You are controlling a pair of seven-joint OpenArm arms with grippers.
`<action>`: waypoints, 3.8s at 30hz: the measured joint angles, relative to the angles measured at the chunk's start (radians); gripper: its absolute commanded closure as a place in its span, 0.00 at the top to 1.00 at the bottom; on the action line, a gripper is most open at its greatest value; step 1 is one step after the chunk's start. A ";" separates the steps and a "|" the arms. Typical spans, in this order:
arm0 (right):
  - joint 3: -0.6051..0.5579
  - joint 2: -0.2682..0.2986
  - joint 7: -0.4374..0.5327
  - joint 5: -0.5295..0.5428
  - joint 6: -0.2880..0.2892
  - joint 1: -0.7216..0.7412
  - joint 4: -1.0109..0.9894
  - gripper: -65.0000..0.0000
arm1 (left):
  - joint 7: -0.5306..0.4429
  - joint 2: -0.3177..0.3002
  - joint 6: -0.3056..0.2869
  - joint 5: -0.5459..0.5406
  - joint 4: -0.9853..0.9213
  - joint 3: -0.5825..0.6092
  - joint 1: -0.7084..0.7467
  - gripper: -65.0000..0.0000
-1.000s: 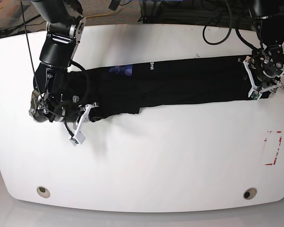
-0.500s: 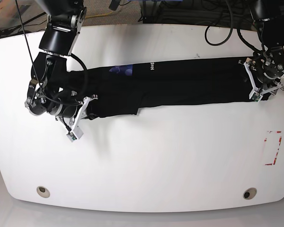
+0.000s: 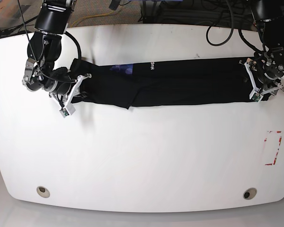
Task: Fold the T-shirt properly
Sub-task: 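Release the fold and regrasp the folded strip ends with both grippers, then fold the strip end with the left gripper toward the right gripper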
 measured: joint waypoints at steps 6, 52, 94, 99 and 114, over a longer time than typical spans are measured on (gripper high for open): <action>0.006 0.038 0.082 -0.029 0.002 0.008 -0.089 0.30 | -0.004 -0.003 0.000 -0.008 -0.012 0.000 -0.001 0.63; -0.135 -0.004 0.139 -0.028 0.003 -0.099 0.028 0.69 | 0.265 -0.040 0.000 -0.760 -0.122 -0.424 -0.069 0.78; -0.135 -0.006 0.141 -0.022 0.003 -0.099 0.029 0.68 | 0.097 0.003 -0.002 -0.564 -0.348 -0.294 -0.085 0.12; -0.134 -0.006 0.141 -0.021 0.003 -0.100 0.029 0.68 | 0.100 0.015 -0.001 -0.546 -0.307 -0.292 -0.069 0.08; -0.137 -0.003 0.144 -0.019 0.003 -0.102 0.027 0.68 | 0.243 0.077 0.000 -0.507 0.139 -0.272 0.039 0.07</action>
